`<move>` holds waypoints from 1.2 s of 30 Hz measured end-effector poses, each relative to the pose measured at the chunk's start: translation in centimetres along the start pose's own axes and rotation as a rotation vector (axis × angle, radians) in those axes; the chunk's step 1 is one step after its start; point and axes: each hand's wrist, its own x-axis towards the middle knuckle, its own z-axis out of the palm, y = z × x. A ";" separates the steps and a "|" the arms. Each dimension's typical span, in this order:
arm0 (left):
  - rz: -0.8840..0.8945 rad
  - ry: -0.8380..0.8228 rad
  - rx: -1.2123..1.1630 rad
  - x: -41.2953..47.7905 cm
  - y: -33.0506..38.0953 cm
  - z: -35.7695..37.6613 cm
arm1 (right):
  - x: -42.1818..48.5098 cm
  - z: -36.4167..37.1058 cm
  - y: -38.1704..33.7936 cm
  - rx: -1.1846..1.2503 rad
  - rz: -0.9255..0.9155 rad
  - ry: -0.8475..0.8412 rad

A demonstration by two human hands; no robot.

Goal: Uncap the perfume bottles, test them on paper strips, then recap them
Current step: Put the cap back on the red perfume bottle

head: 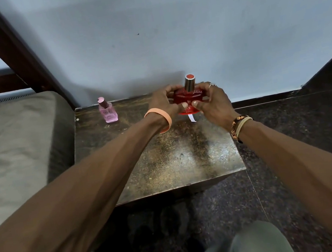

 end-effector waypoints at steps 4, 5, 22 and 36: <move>0.088 -0.049 0.189 -1.0 -1.1 -0.3 | -1.7 0.1 -0.1 -0.010 0.019 -0.111; 0.101 -0.051 0.216 -1.1 -1.4 -0.4 | -2.0 0.0 -0.2 -0.021 0.009 -0.131; 0.077 0.025 0.168 -0.5 -1.8 -0.2 | -1.2 -1.1 -2.2 -0.145 -0.137 -0.081; 0.011 0.019 0.141 4.1 -2.4 2.0 | 3.0 -1.2 0.0 -0.161 -0.119 0.013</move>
